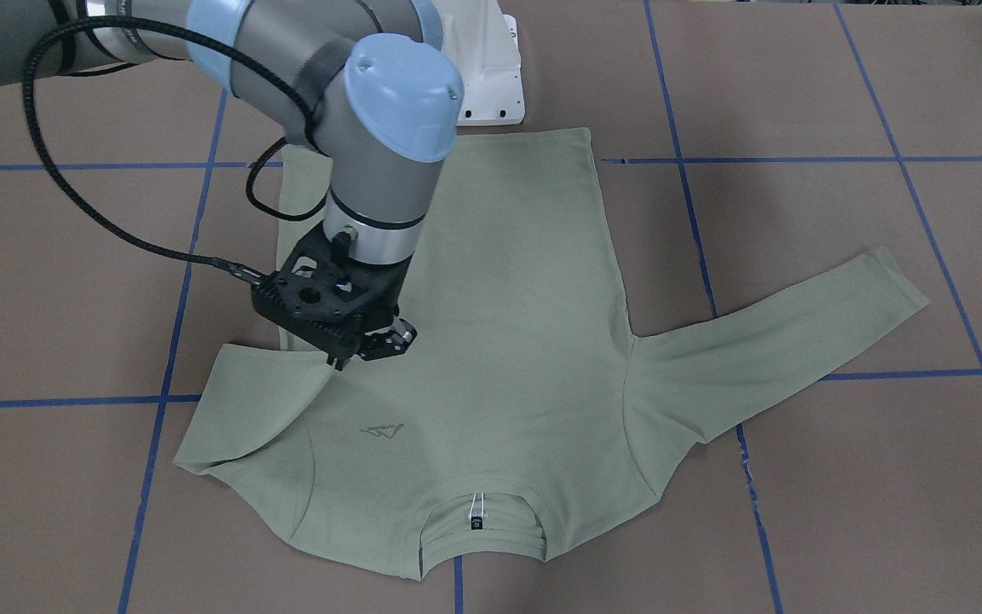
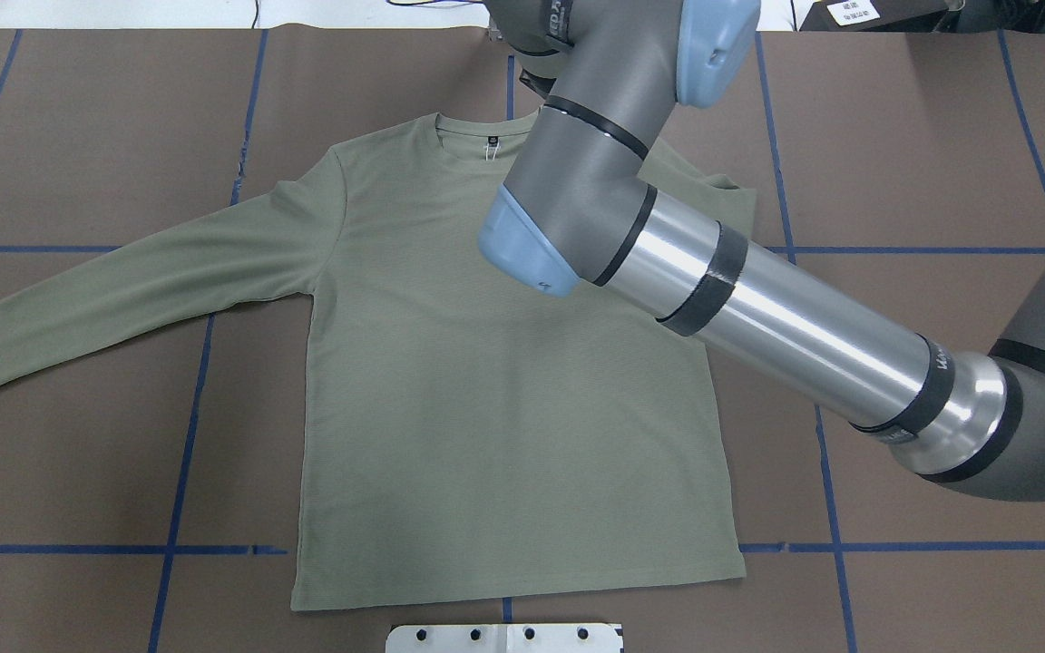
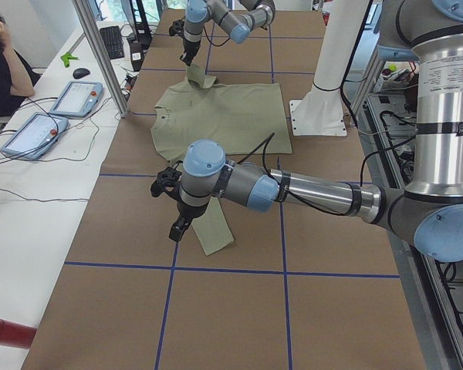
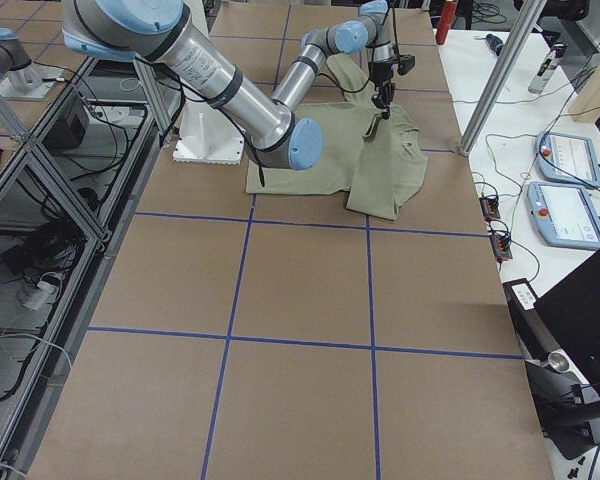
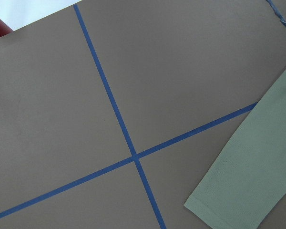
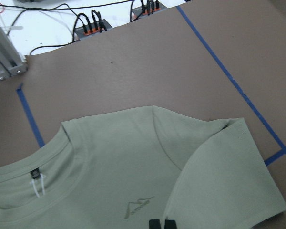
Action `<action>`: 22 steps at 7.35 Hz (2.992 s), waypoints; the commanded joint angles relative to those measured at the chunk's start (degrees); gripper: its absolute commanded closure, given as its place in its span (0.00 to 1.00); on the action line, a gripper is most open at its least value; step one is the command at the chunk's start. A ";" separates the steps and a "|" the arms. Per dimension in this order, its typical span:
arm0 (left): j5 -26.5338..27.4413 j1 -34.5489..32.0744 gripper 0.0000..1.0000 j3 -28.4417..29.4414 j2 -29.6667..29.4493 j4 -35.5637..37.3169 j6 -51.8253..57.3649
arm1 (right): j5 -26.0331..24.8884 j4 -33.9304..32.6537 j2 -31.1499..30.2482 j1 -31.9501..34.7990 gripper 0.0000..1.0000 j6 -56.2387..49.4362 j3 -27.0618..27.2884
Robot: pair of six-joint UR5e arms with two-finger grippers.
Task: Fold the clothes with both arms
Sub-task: 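Grasp the sleeve cuff with the right gripper and carry it across the shirt, then lay the sleeve across the chest near the collar and open the right gripper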
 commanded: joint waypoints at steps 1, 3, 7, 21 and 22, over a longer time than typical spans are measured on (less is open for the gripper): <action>0.00 0.00 0.00 0.35 0.06 -0.07 0.00 | -3.61 3.70 4.53 -2.41 1.00 0.28 -4.18; 0.00 0.00 0.00 1.40 -0.12 -0.07 0.09 | -7.21 11.32 7.53 -4.87 1.00 0.19 -8.93; 0.00 0.00 0.00 2.20 -0.03 -0.07 0.09 | -17.81 18.11 11.68 -13.45 1.00 -0.77 -17.45; 0.09 0.70 0.00 14.58 -7.68 -18.84 -1.67 | 12.93 20.86 -0.57 3.26 0.00 -22.77 -10.59; -0.87 1.92 0.00 14.94 -5.94 -21.92 -2.54 | 17.95 20.58 -6.46 7.47 0.00 -28.23 -5.05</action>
